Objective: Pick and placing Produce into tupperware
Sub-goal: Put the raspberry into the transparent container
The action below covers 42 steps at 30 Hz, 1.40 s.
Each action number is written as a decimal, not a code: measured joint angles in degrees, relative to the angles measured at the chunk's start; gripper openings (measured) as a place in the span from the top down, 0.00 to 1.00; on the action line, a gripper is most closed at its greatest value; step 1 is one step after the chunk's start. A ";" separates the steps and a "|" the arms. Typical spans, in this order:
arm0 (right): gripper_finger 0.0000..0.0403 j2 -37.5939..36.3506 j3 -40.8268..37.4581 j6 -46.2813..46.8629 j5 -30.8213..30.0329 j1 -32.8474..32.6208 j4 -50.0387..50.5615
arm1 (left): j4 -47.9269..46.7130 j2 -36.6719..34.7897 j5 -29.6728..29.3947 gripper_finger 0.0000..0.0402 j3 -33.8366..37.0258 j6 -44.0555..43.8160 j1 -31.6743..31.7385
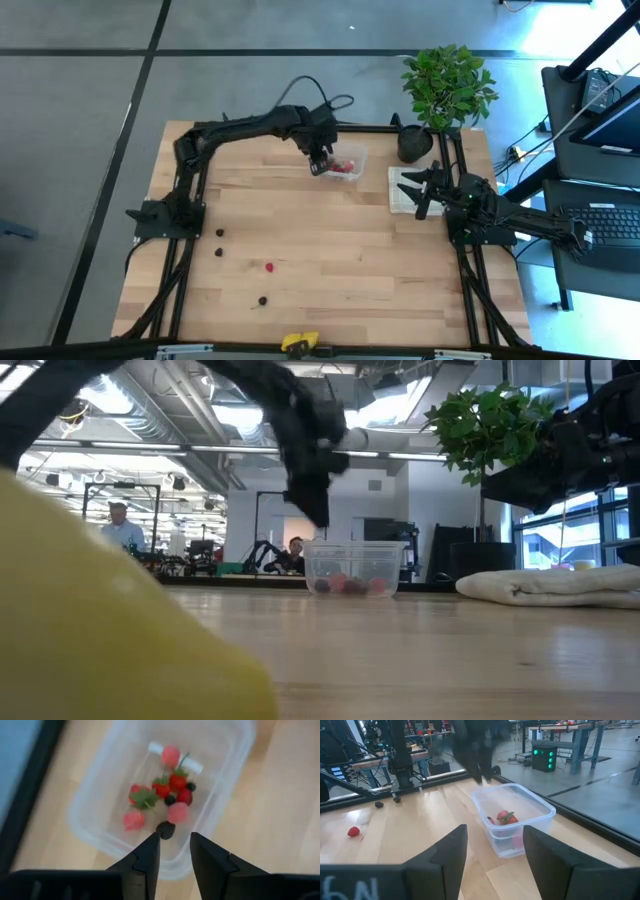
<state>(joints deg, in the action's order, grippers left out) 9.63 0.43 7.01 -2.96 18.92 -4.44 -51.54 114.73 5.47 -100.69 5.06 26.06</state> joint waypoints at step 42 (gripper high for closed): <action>0.52 0.02 0.00 0.25 0.02 -0.01 2.24 | 41.88 -56.72 -8.80 0.93 59.67 -3.07 -8.29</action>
<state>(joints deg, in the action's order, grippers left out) 9.65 0.43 7.26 -2.94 18.90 -2.20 -9.66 58.01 -3.33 -41.03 1.99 17.78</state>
